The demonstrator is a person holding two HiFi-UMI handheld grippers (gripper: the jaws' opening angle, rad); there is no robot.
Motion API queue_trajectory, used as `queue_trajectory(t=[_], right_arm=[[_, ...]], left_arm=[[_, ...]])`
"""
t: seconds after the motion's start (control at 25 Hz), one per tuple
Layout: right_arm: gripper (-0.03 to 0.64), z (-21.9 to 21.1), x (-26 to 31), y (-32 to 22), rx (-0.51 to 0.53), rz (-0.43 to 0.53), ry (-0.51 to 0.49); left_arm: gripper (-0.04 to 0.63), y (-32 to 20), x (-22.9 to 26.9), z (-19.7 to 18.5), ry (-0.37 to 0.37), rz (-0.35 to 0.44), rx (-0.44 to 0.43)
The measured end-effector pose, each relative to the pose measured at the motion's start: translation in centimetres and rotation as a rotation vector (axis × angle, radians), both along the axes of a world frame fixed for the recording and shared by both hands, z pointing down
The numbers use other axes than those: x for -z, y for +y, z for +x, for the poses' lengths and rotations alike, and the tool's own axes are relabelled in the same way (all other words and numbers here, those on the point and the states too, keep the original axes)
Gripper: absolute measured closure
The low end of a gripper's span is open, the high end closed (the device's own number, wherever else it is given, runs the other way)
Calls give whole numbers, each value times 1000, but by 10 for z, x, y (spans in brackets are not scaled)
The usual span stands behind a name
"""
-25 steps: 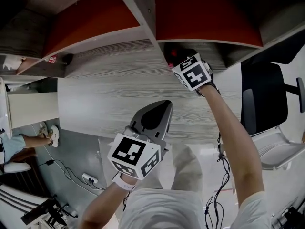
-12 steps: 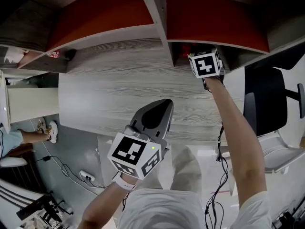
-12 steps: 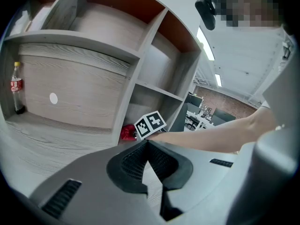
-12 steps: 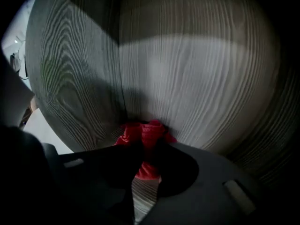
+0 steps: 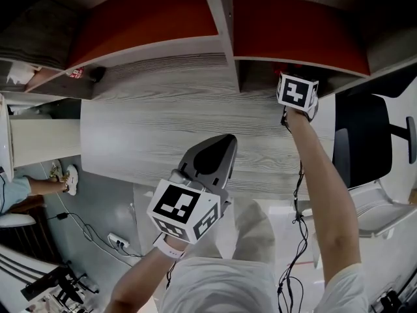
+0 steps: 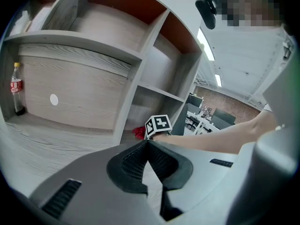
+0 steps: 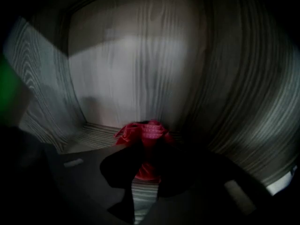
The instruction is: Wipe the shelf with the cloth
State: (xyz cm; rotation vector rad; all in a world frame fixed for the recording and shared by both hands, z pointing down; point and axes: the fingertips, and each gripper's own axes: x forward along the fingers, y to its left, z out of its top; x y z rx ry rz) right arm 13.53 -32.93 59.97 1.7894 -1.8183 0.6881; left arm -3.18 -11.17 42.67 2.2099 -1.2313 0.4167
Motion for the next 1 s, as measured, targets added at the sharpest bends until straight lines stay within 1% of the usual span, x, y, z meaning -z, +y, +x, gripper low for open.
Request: queue_trajectory(t=[0.08,0.2,0.32,0.36,0.44,0.56,0.64,0.72,0.92,1.0], right_arm=[[528,18,-1,3,-97,-6,-16],[528,33,-5,17,-242,-66,-66],[528,35,-7,40,-318,-121,-90],[528,34,-7,49,-323,-137,-89],[528,31,-7,65,-285,-151,-66],[528,29,-7,78,-212,-135,-46],[528,33,-6,83,-204,-114,-38],[528,38,-5,87,-229,-85,-48],[528,58,13,87,-323,19,-117],[529,63,23,86,-358,49,-159]], left_arm=[[589,0,0,1,1,0,-5],[589,2,-1,1,3,-2,-7],[589,4,-2,3,9,-3,-9],[589,4,-1,4,10,-4,-10],[589,6,-1,5,13,-4,-10],[589,7,2,8,17,-2,-14],[589,6,4,8,17,3,-18],[589,6,5,9,16,4,-17],[589,8,3,12,16,3,-24],[589,9,3,12,17,0,-25]])
